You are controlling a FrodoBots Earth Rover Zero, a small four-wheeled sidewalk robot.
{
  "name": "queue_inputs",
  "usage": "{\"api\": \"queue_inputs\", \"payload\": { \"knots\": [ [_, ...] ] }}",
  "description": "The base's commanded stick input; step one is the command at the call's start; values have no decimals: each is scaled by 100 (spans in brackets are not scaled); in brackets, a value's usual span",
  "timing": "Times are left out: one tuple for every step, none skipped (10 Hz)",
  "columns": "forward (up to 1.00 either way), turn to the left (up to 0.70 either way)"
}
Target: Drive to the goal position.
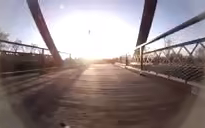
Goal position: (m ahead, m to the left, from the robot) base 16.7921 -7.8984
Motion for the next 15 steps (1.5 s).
{"api": "queue_inputs", "payload": {
  "knots": [
    [70, 0],
    [70, 0],
    [70, 0],
    [70, 0],
    [70, 0],
    [70, 0],
    [70, 0],
    [70, 0],
    [70, 0],
    [70, 0],
    [70, 0],
    [70, 0],
    [70, 0],
    [70, 0],
    [70, 0]
  ]
}}
